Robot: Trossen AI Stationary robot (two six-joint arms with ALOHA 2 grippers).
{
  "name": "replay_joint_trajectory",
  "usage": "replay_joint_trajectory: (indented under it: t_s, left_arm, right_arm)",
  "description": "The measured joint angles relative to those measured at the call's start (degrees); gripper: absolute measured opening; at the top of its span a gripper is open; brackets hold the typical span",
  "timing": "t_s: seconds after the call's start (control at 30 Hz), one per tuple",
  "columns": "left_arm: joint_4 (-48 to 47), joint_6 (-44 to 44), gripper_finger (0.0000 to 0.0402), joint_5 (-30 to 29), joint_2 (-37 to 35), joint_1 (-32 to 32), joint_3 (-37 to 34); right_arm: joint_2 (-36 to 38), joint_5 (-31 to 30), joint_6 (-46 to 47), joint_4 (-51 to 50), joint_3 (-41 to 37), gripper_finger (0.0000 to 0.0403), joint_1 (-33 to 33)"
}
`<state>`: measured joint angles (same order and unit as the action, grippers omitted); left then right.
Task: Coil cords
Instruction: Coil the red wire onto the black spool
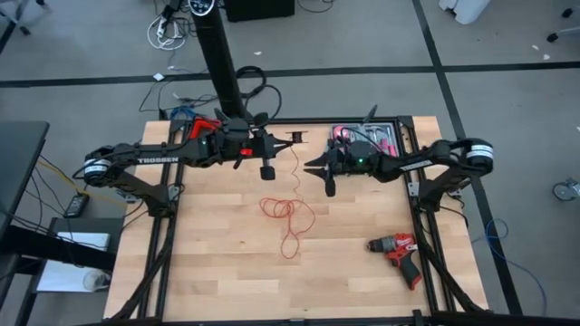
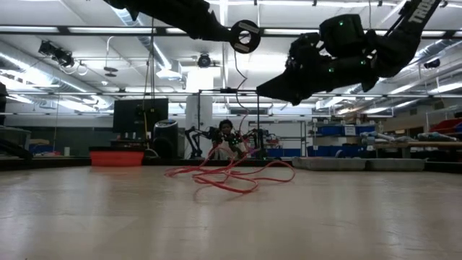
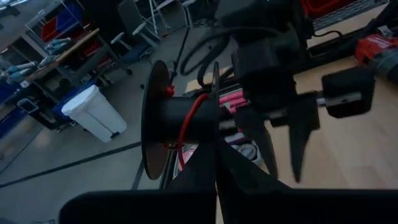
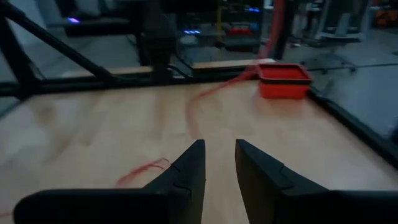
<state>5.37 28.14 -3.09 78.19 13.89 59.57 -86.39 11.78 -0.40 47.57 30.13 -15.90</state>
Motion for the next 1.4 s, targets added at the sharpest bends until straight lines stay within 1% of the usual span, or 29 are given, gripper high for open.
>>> replay_joint_trajectory:
  t_s: [0.1,0.23,0.4,0.47,0.6,0.73,1.03,1.23,1.4]
  left_arm:
    - [0.5,0.0,0.0,0.0,0.0,0.0,0.0]
    - [1.0,0.0,0.0,0.1,0.0,0.0,0.0]
    - [1.1,-0.3,0.0,0.2,0.0,0.0,0.0]
    - [1.2,-2.4,0.0,-0.3,0.0,0.0,0.0]
    - [0.9,-7.1,0.0,-2.6,0.0,0.0,0.0]
    - [1.4,-7.6,0.0,-4.5,0.1,0.0,0.0]
    - [2.4,-7.6,0.0,-4.8,0.7,0.0,0.0]
    - [6.2,-7.5,0.0,-4.8,3.3,0.0,0.0]
    - [9.1,-7.2,0.0,-4.9,5.8,0.0,0.0]
  right_arm:
    - [-2.7,2.3,2.6,4.4,0.0,0.0087,0.1]
    - [-5.1,3.5,4.5,7.8,0.1,0.0086,0.2]
    - [-7.4,3.5,4.2,7.9,2.3,0.0086,0.9]
    - [-8.1,3.5,3.5,7.8,3.2,0.0085,0.9]
    - [-8.2,3.2,3.8,7.7,3.8,0.0084,-0.1]
    - [-7.9,3.2,5.5,7.7,3.8,0.0084,-1.5]
    - [-7.9,6.5,4.8,5.8,3.8,0.0079,-2.9]
    - [-7.9,6.9,4.8,7.0,3.8,0.0072,-2.8]
    - [-7.9,5.1,4.9,7.2,4.2,0.0071,-2.0]
